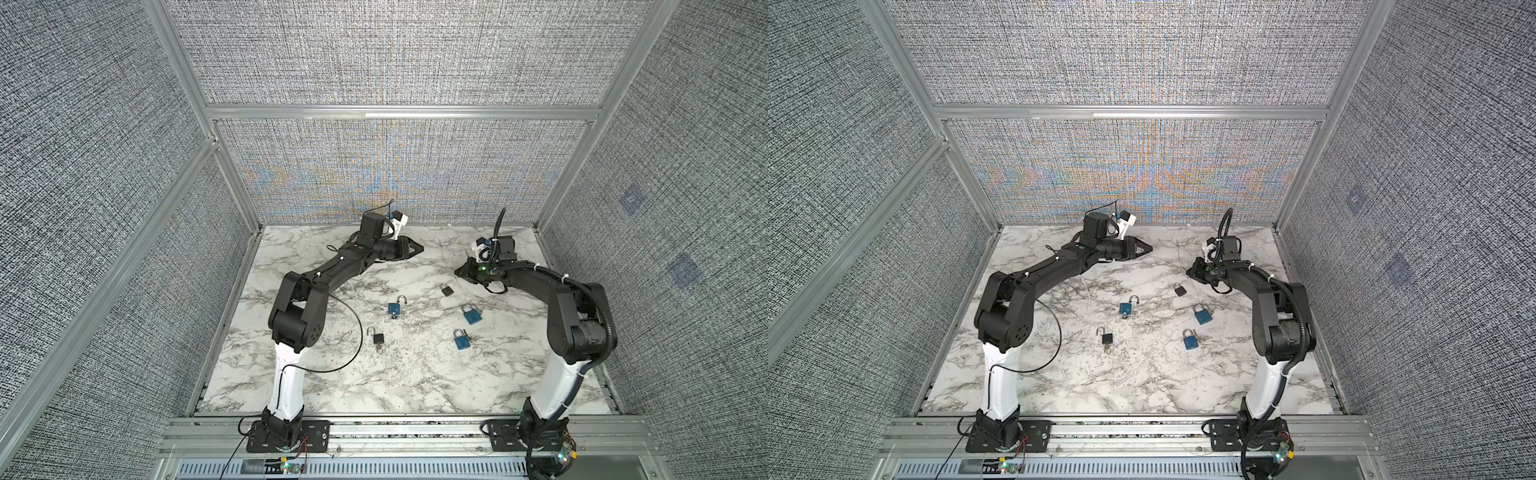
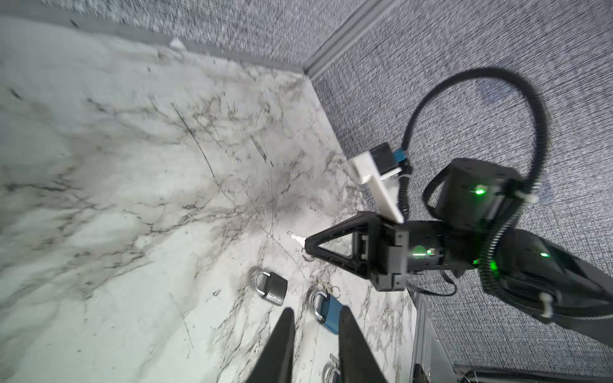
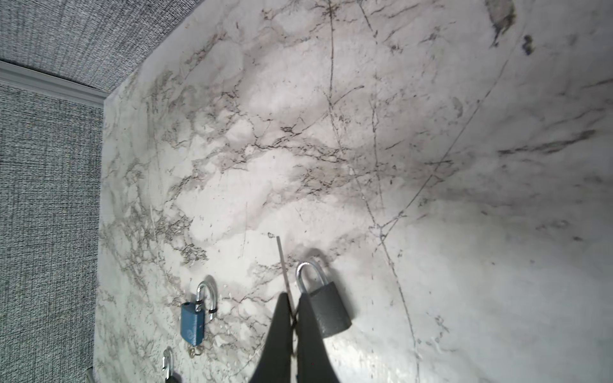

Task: Lock with the key

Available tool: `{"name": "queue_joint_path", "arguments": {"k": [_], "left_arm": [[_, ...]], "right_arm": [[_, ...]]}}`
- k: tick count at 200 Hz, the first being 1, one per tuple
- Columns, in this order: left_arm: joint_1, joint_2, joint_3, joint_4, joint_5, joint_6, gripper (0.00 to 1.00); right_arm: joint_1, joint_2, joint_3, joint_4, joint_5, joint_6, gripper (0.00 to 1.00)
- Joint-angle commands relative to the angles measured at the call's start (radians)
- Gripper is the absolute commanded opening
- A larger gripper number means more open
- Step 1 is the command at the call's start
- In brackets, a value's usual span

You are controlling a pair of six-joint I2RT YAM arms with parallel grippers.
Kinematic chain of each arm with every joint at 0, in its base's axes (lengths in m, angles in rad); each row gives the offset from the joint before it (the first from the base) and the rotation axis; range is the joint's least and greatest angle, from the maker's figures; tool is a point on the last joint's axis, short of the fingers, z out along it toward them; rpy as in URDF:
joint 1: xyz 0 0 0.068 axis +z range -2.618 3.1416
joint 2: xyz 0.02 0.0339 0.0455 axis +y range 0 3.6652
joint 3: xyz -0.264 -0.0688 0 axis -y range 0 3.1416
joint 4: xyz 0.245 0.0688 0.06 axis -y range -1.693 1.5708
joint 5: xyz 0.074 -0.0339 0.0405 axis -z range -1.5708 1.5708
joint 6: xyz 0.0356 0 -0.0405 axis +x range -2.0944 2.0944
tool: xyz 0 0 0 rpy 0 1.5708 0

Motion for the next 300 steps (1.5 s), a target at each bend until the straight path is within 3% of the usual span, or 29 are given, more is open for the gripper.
{"name": "queue_joint_path", "arguments": {"k": [1, 36, 87, 192, 246, 277, 300], "left_arm": [[0.006, -0.062, -0.078, 0.126, -0.020, -0.011, 0.26], [0.015, -0.130, -0.172, 0.200, -0.024, -0.037, 0.27], [0.028, -0.135, -0.188, 0.210, -0.014, -0.050, 0.27], [0.040, -0.158, -0.234, 0.248, -0.005, -0.069, 0.27], [0.051, -0.198, -0.274, 0.267, -0.016, -0.064, 0.27], [0.073, -0.259, -0.348, 0.286, -0.052, -0.057, 0.27], [0.103, -0.326, -0.452, 0.326, -0.084, -0.067, 0.27]], "right_arm": [[0.001, 0.021, 0.013, -0.034, 0.024, -0.013, 0.00], [0.011, 0.059, 0.010, -0.039, 0.029, -0.015, 0.00], [0.016, 0.095, 0.008, -0.036, 0.034, -0.003, 0.03], [0.020, 0.083, 0.006, -0.074, 0.060, -0.011, 0.23], [0.029, 0.023, 0.008, -0.114, 0.095, -0.017, 0.27], [0.089, -0.048, -0.003, -0.149, 0.167, -0.033, 0.27], [0.188, -0.099, -0.011, -0.174, 0.227, -0.029, 0.27]]}}
